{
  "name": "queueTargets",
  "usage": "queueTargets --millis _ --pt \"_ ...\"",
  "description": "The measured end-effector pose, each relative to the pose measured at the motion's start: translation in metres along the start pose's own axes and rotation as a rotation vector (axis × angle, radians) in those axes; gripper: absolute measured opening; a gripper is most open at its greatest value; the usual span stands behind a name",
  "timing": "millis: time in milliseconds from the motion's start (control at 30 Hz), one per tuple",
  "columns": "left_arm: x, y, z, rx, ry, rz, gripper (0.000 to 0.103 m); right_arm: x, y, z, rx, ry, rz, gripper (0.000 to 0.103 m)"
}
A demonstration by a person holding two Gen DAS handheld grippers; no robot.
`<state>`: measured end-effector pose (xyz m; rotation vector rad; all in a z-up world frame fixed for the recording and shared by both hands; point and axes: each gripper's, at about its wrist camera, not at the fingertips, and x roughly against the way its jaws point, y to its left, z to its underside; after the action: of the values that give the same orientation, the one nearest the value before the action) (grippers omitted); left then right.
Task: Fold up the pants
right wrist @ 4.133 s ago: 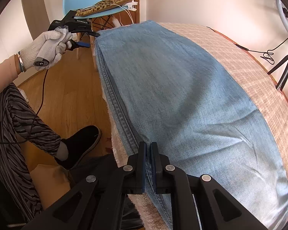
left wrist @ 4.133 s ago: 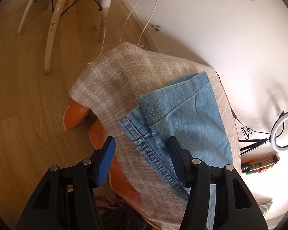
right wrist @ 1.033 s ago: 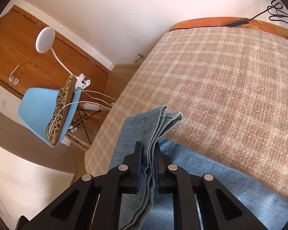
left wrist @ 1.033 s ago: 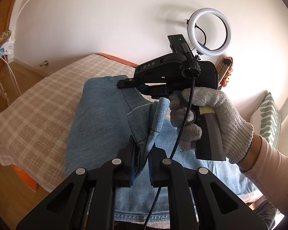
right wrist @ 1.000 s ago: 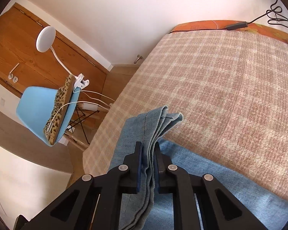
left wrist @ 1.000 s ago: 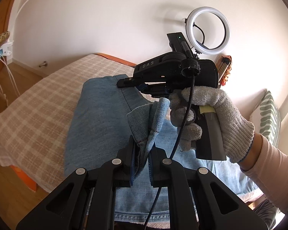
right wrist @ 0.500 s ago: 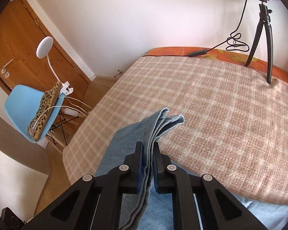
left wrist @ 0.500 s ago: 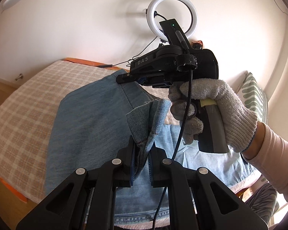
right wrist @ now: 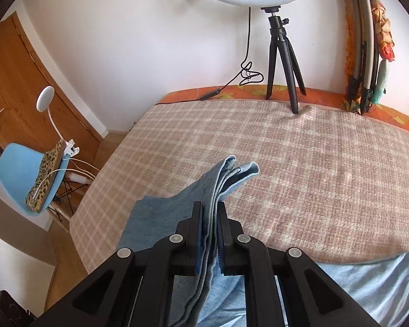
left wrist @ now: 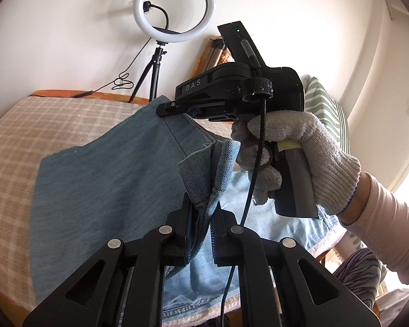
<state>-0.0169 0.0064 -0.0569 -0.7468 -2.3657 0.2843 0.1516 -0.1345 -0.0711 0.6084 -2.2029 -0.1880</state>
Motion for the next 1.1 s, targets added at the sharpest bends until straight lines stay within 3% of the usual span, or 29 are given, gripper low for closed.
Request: queueTargets --millis 533,1100 --pt "-0.057 -0.078 0.000 -0.078 0.098 0.172 0.009 0.082 -0.086 0.022 -0.057 -0.059 0.128 0.007" --pt "-0.091 -0.150 0.004 -0.171 0.161 0.295 0.009 0.155 -0.159 0.053 -0.126 -0.113 0.242 0.007"
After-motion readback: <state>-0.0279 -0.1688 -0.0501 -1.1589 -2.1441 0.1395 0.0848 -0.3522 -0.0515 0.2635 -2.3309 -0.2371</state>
